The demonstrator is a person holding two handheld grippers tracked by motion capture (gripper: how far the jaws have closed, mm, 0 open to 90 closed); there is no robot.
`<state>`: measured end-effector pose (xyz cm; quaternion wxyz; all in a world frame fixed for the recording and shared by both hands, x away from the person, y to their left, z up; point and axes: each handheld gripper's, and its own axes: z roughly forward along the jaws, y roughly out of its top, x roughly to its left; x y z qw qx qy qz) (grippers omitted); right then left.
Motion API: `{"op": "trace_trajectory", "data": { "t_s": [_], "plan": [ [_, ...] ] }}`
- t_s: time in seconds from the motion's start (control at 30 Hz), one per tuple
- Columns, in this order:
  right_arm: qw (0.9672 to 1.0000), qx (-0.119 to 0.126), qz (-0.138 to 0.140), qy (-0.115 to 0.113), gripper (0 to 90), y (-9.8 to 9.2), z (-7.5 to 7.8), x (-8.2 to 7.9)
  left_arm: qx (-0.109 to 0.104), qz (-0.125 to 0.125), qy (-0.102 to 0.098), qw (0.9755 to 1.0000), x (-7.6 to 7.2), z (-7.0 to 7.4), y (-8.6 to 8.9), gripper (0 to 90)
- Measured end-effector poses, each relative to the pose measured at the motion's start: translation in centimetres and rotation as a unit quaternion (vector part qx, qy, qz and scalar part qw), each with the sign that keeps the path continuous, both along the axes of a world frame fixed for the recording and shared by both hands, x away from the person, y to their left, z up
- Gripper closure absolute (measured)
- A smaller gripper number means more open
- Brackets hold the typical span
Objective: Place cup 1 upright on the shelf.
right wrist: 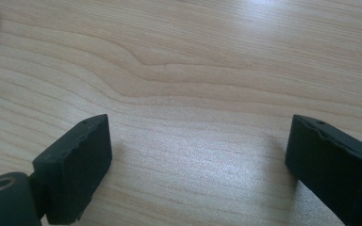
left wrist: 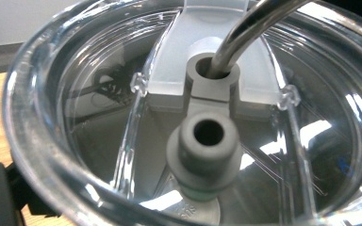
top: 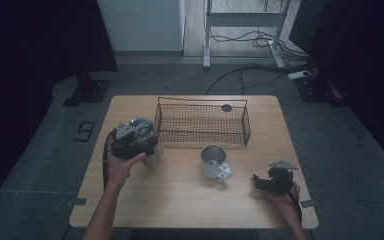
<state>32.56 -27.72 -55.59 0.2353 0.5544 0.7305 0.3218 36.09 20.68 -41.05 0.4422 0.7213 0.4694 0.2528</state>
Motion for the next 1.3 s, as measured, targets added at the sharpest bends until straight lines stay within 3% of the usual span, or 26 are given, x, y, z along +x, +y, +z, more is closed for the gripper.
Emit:
{"op": "trace_trajectory", "data": {
  "t_s": [0.63, 1.3],
  "plan": [
    [1.0, 0.001, -0.001, 0.0, 7.9, 0.0, 0.0, 0.0, -0.001, -0.001, -0.003, 1.0, 0.6, 1.6, -0.4, 4.1],
    [1.0, 0.0, -0.002, -0.001, 8.6, 0.0, 0.0, 0.0, 0.004, -0.004, -0.006, 1.0, 2.2, 2.8, -1.2, 4.1]
  ]
}}
